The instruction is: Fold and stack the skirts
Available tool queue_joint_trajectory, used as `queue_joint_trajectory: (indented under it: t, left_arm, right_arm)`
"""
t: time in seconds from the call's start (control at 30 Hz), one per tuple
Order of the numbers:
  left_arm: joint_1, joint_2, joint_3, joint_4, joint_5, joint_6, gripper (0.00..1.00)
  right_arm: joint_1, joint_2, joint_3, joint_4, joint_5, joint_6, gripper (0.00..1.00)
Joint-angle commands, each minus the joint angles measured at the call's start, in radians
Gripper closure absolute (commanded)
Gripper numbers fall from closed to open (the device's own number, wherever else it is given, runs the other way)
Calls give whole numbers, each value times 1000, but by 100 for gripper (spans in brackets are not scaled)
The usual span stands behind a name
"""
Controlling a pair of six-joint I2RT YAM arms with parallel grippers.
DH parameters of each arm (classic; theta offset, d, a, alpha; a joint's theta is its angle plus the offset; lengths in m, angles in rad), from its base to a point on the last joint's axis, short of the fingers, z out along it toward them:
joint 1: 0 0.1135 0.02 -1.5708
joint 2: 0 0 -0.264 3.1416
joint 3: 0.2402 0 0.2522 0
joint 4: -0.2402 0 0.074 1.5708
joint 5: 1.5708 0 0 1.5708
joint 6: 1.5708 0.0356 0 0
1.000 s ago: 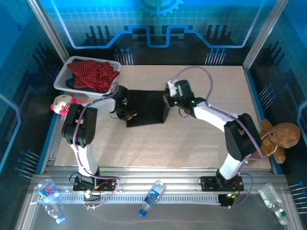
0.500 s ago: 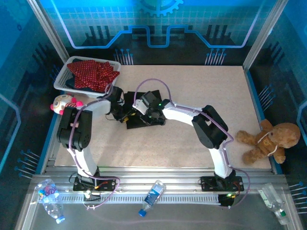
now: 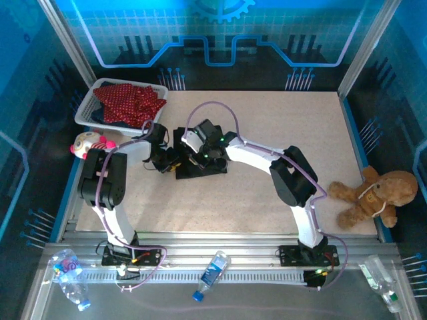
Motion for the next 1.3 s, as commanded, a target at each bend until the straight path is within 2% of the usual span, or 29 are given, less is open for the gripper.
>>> queue_joint_trajectory:
  t: [0.0, 0.1, 0.27, 0.47, 0.5, 0.53, 0.6, 0.67, 0.7, 0.77, 0.83, 0.93, 0.97, 1.03, 1.13, 1.27]
  left_arm:
    - [2, 8, -4, -3, 15, 9, 83]
    - [3, 8, 14, -25, 3, 23, 82]
    - [12, -5, 22, -54, -13, 44, 80]
    - [24, -11, 21, -60, -16, 59, 79]
    - [26, -7, 24, -63, -12, 63, 78]
    - [27, -7, 30, -72, -8, 72, 77]
    - [26, -34, 33, -90, -28, 88, 70]
    - [27, -91, 35, -139, -106, 111, 63]
    - [30, -122, 37, -175, -159, 119, 60]
    - [42, -180, 25, -208, -210, 130, 58]
    - [52, -226, 13, -221, -217, 130, 58]
    - [49, -256, 11, -200, -144, 100, 58]
    - [45, -260, 9, -181, -114, 84, 58]
    - [23, -261, 9, -122, -46, 47, 58]
    - [-24, -230, 23, -32, 34, -9, 57]
    - [-86, -143, 40, 86, 113, -82, 58]
  right_arm:
    - [5, 43, 71, -9, -70, 37, 100]
    - [10, 103, 102, -25, -63, 69, 100]
    - [11, 126, 94, -39, 41, 139, 100]
    - [12, 89, 57, -79, 28, 79, 100]
    - [13, 84, 60, -100, -2, 49, 97]
    - [13, 77, 65, -126, -34, 22, 90]
    - [8, 41, 60, -152, -93, -11, 72]
    - [-6, -8, 40, -145, -155, -7, 55]
    - [-18, -32, 35, -148, -195, 1, 50]
    - [-41, -61, 26, -144, -234, 29, 46]
    - [-66, -62, 29, -136, -218, 75, 46]
    - [-110, -7, 80, -135, -127, 182, 52]
    - [-126, 23, 114, -155, -126, 212, 57]
    - [-156, 101, 218, -211, -118, 265, 77]
    - [-180, 221, 387, -310, -85, 296, 91]
    - [-195, 362, 565, -407, -70, 294, 99]
